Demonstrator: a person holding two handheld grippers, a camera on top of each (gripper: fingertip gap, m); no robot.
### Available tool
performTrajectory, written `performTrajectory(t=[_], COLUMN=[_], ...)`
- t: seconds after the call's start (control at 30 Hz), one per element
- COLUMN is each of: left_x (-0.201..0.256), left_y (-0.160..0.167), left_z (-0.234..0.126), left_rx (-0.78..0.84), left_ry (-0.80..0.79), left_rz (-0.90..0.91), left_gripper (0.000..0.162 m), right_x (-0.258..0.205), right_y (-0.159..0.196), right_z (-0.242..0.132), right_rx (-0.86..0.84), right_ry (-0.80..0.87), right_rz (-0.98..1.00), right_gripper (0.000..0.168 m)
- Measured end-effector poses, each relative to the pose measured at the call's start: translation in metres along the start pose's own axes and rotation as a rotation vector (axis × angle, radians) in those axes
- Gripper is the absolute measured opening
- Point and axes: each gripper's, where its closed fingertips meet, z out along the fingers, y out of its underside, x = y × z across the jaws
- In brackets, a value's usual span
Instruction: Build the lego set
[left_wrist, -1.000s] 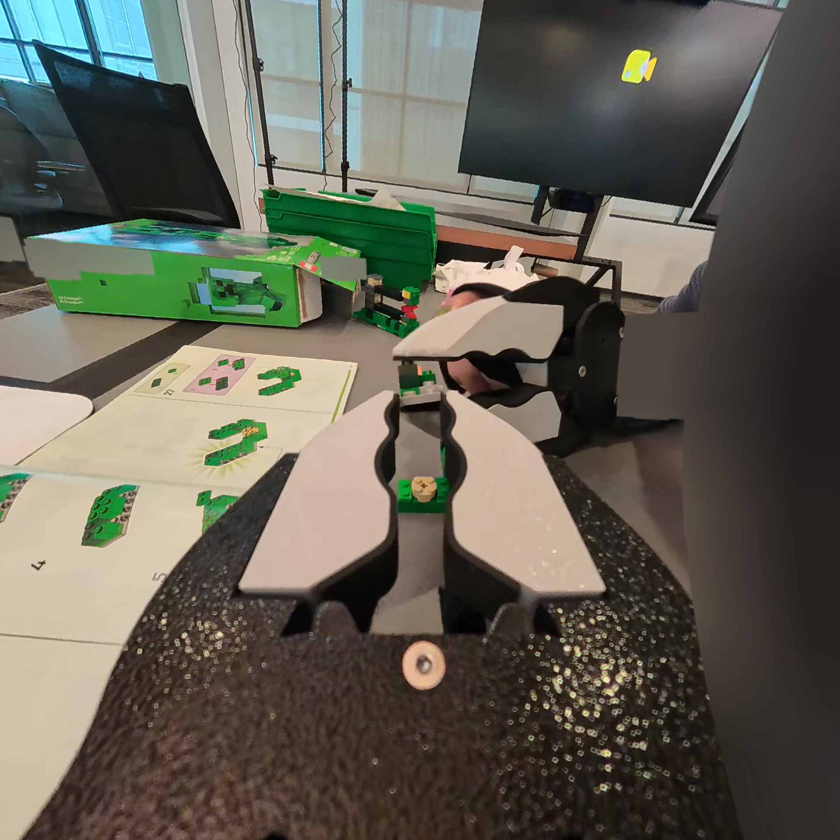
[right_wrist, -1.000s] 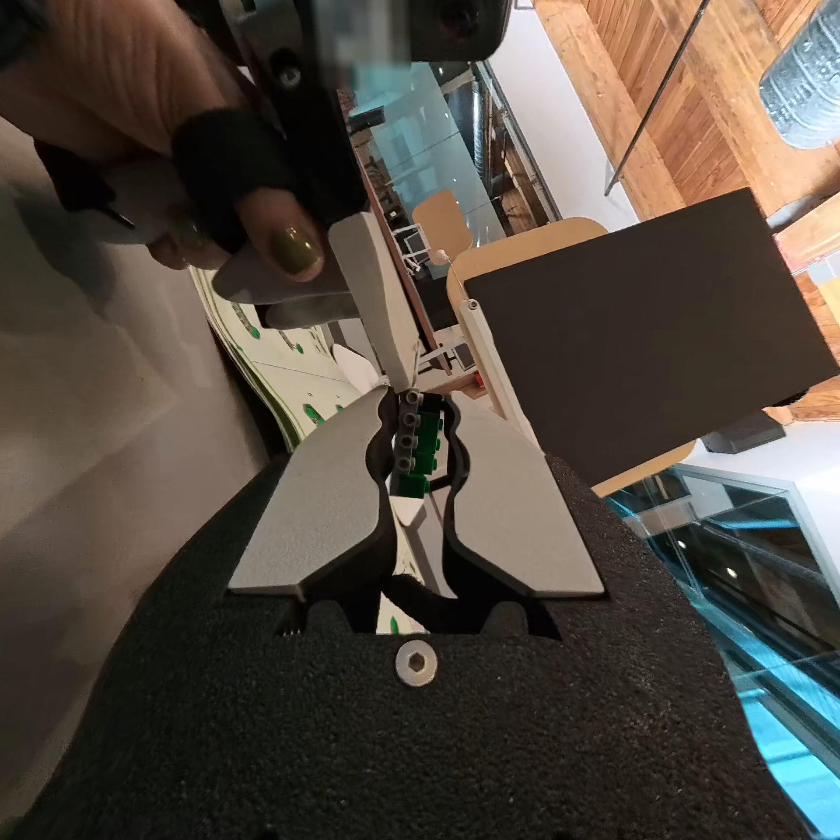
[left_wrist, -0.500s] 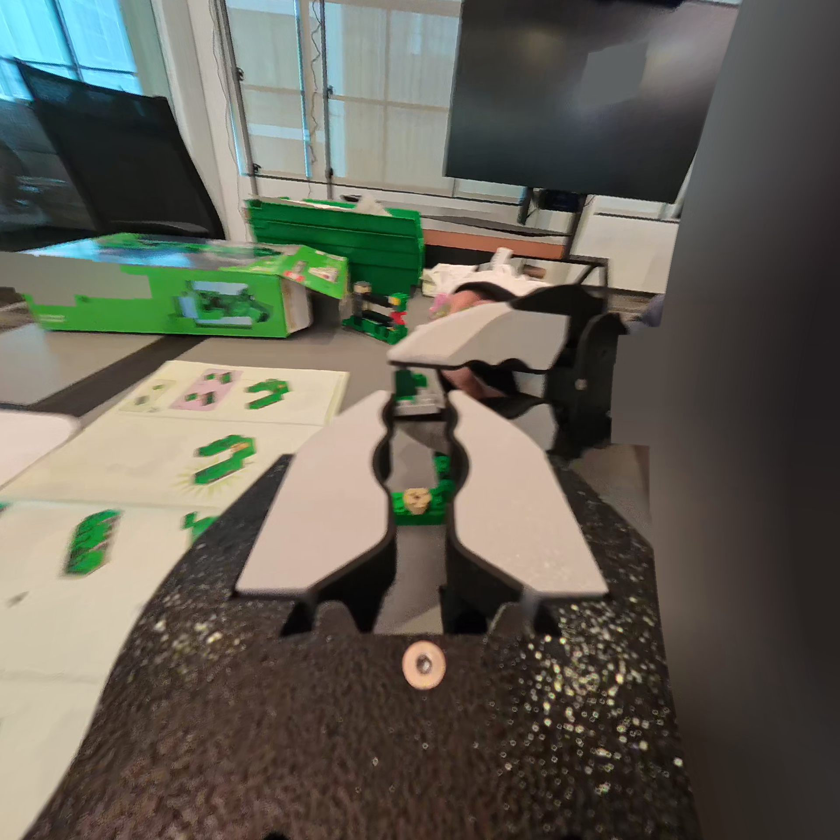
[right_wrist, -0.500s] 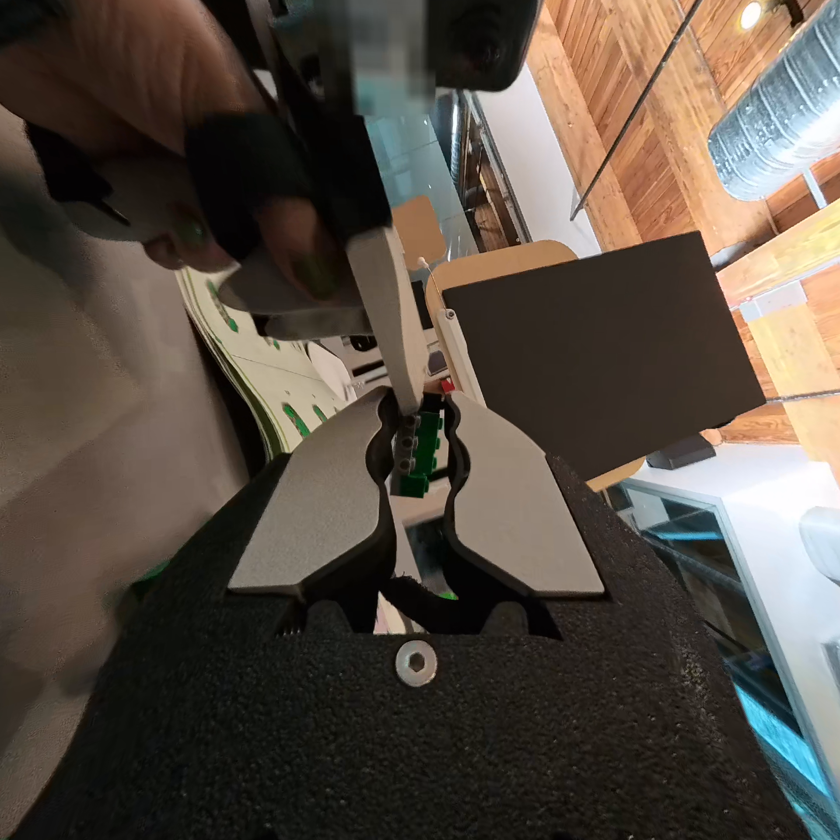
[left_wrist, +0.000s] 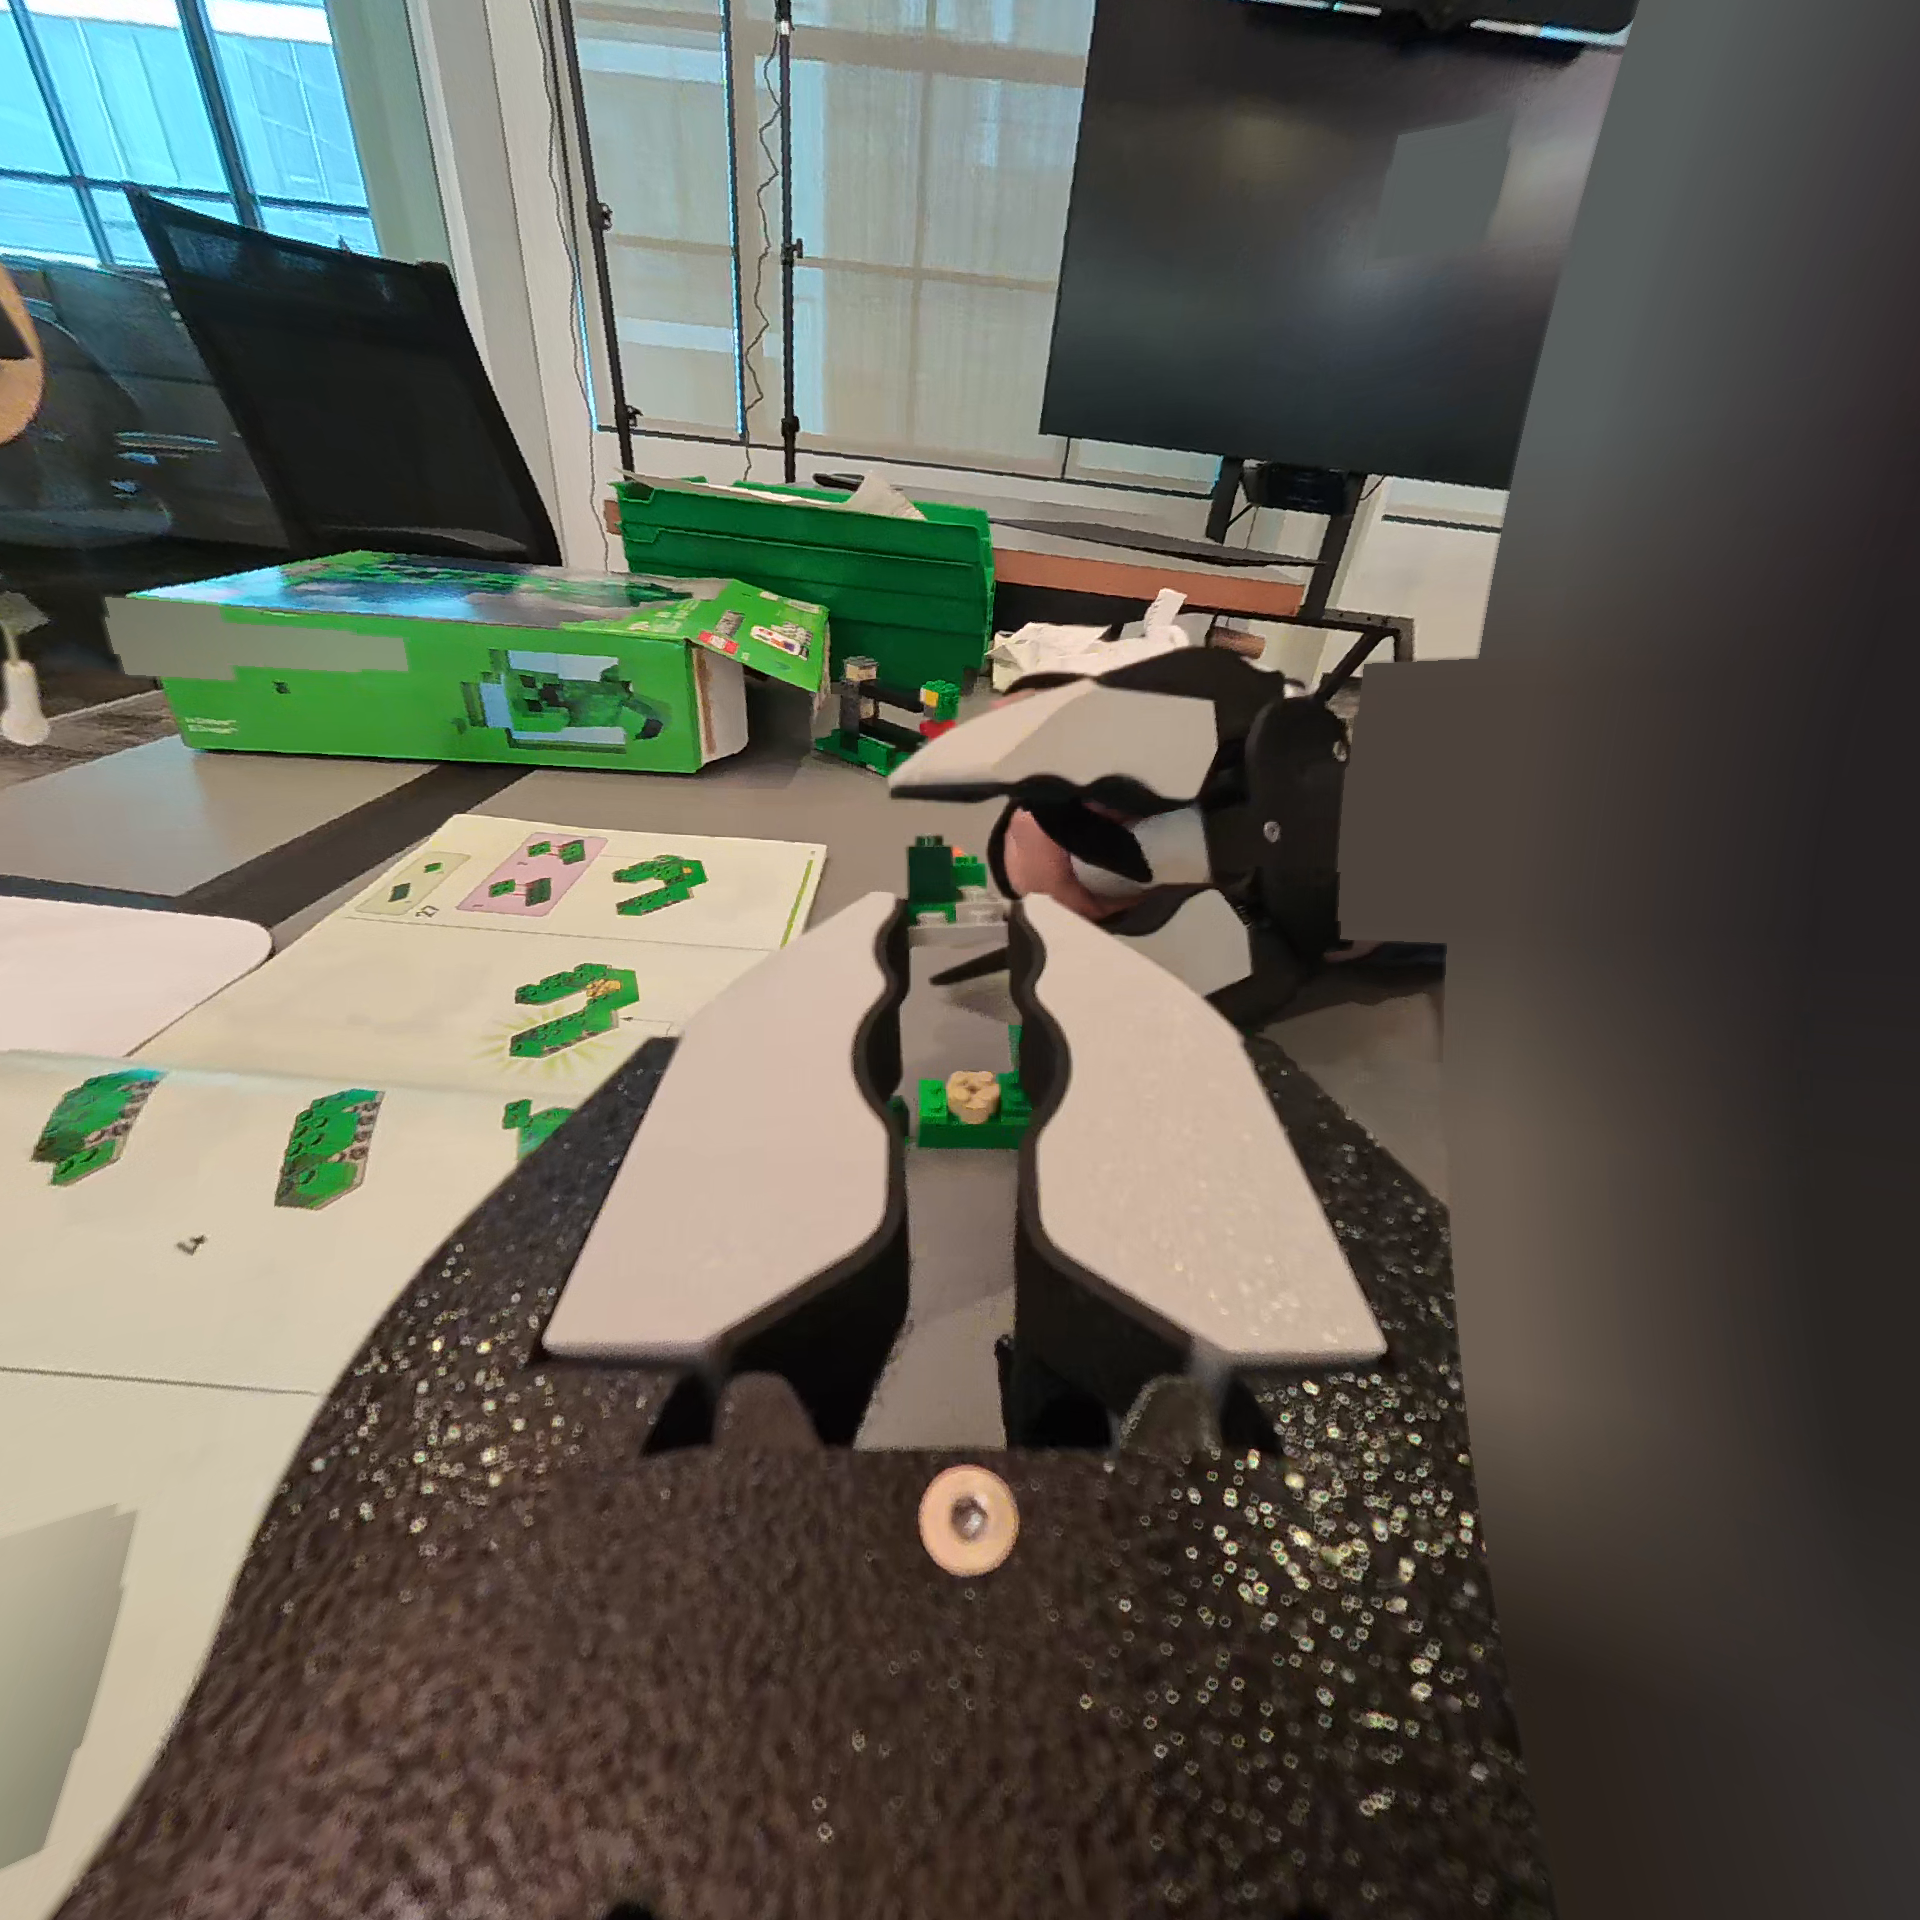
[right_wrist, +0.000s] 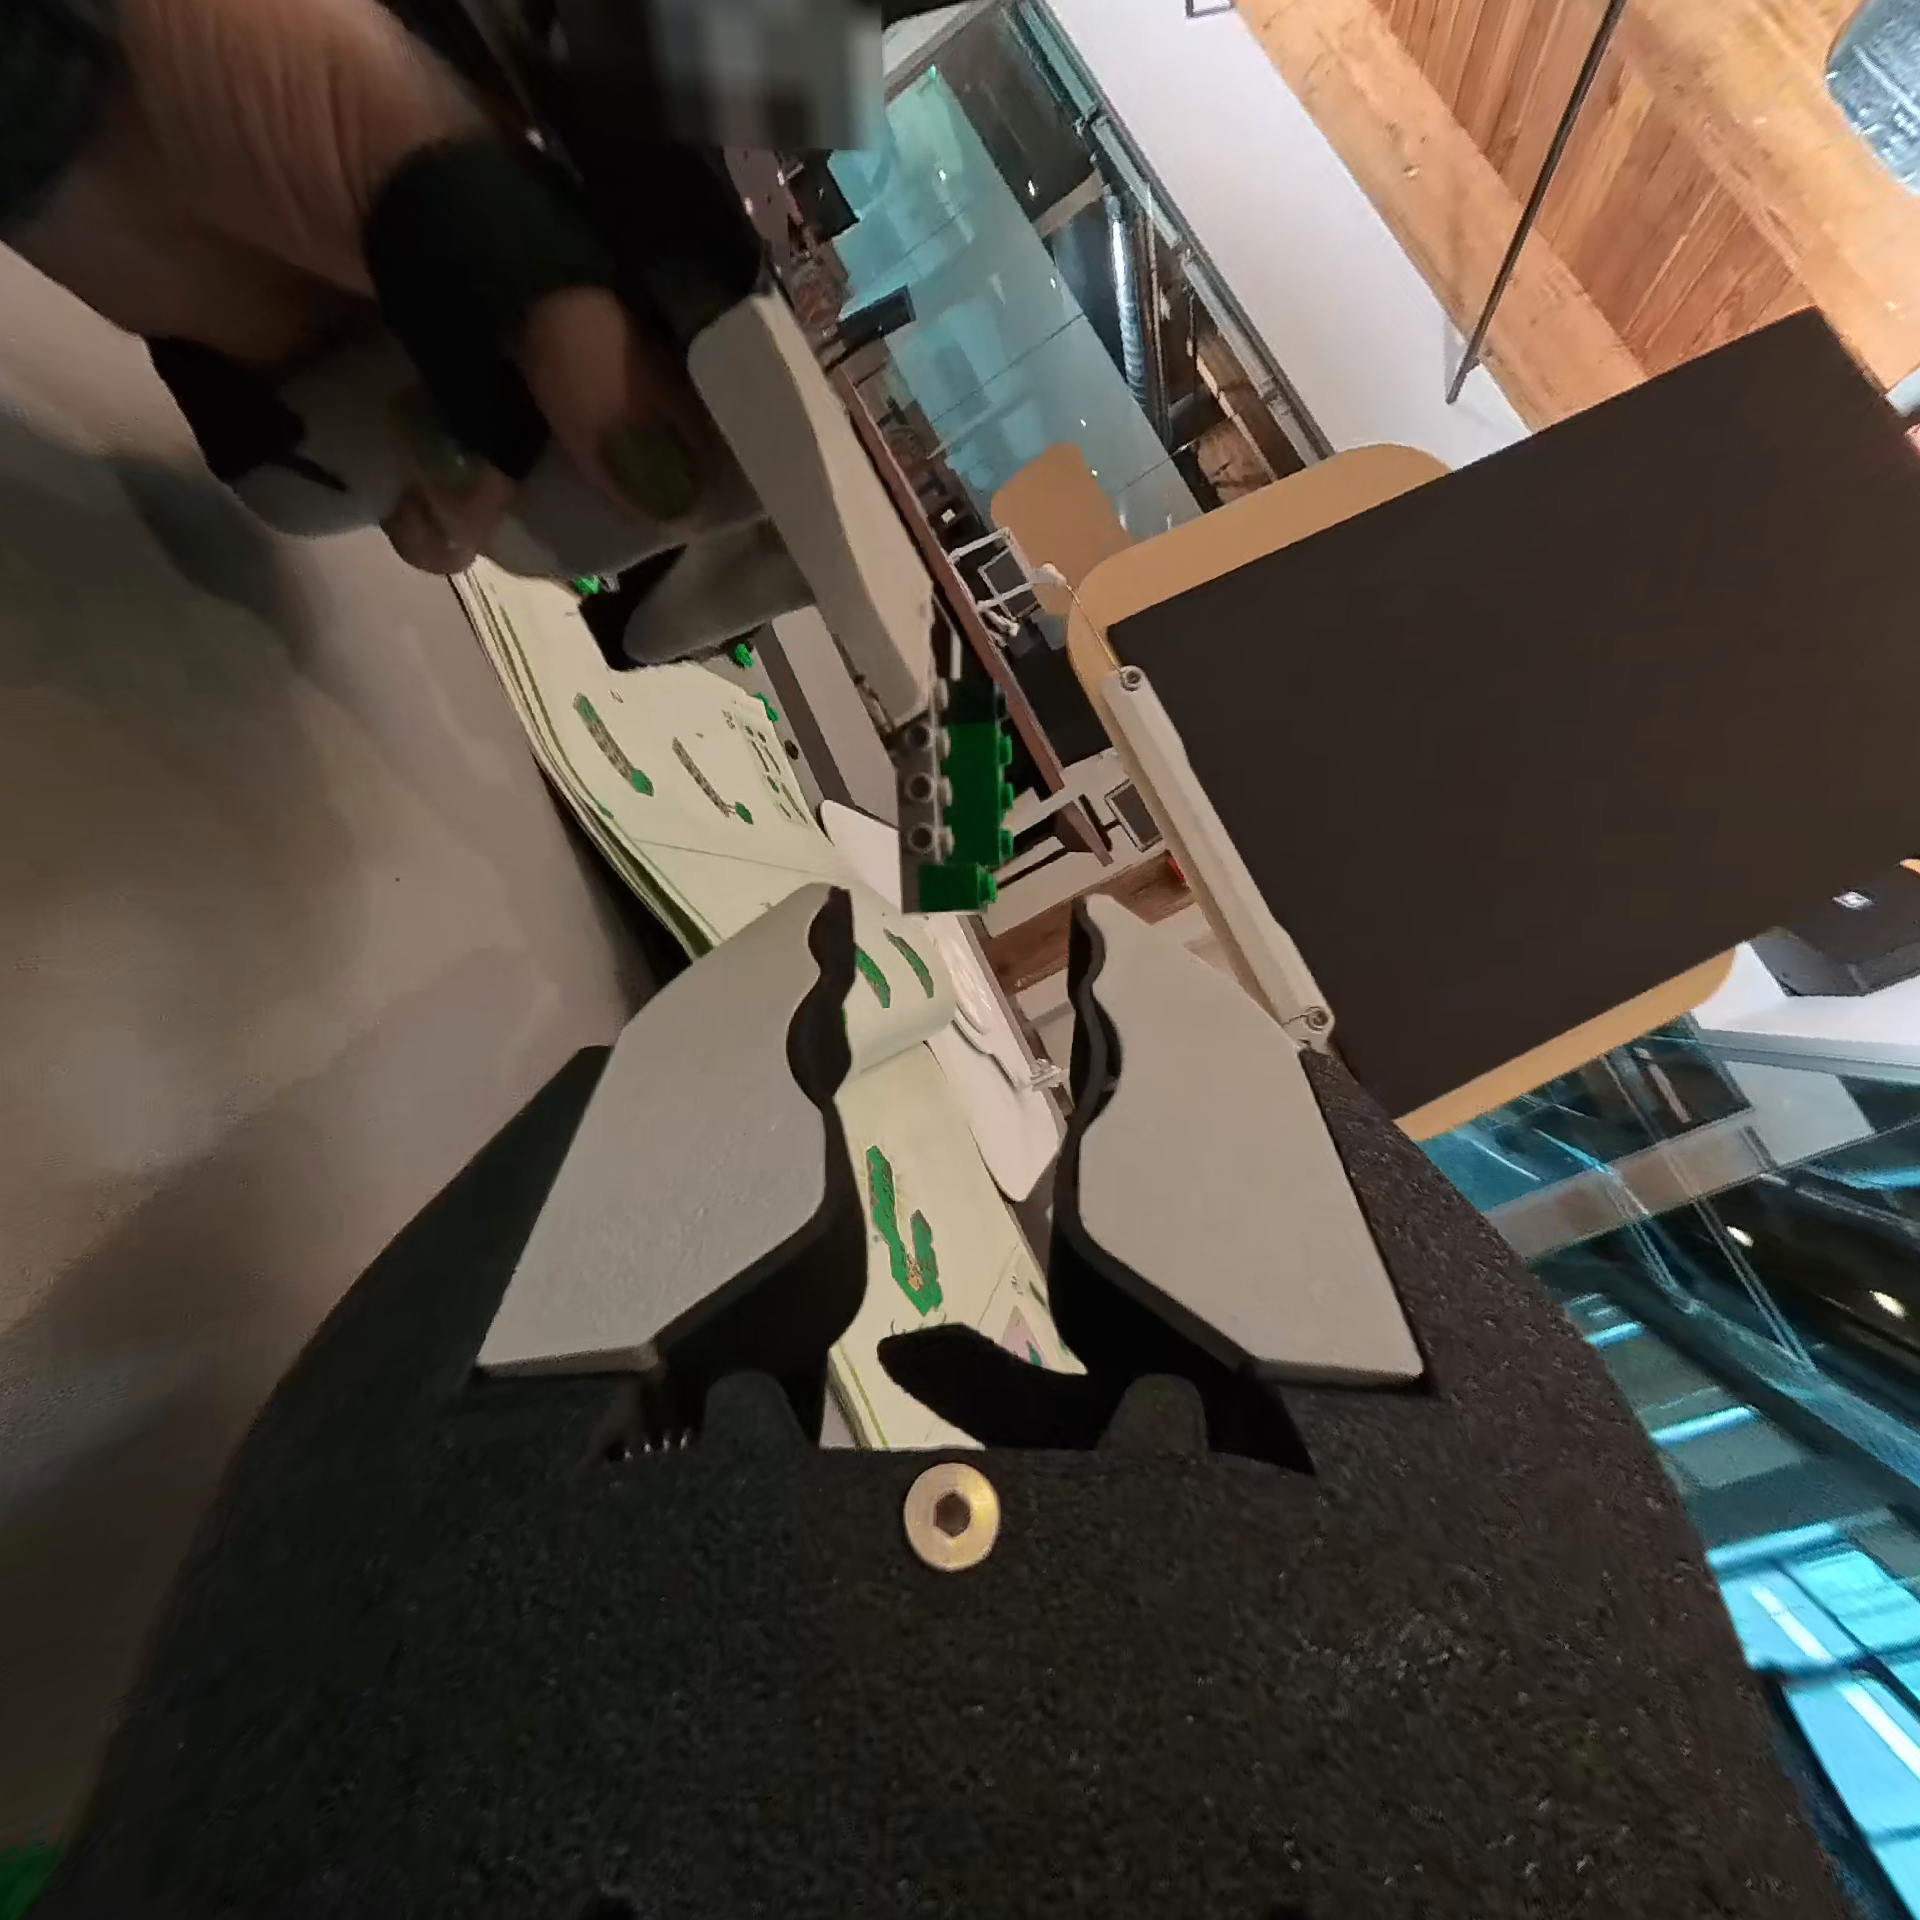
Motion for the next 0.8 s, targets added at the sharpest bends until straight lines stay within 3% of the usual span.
performTrajectory(t=[0.1, 0.37, 0.67, 0.8], left_x=[0.001, 0.002, -0.004, -0.008], left_y=[0.001, -0.001, -0.005, -0.004], left_z=[0.001, 0.003, 0.005, 0.006], left_rx=[-0.001, 0.025, 0.071, 0.074], left_ry=[0.020, 0.035, -0.010, -0.026], left_rz=[-0.028, -0.040, -0.021, -0.050], left_gripper=[0.017, 0.017, 0.018, 0.029], right_x=[0.003, 0.004, 0.010, 0.017], right_y=[0.004, 0.003, 0.007, 0.006], right_z=[0.001, 0.001, 0.002, 0.001], right_rx=[-0.026, -0.044, -0.059, -0.056], right_ry=[0.035, 0.066, 0.082, 0.115], right_rz=[-0.048, -0.124, -0.097, -0.069], right_gripper=[0.025, 0.014, 0.013, 0.012])
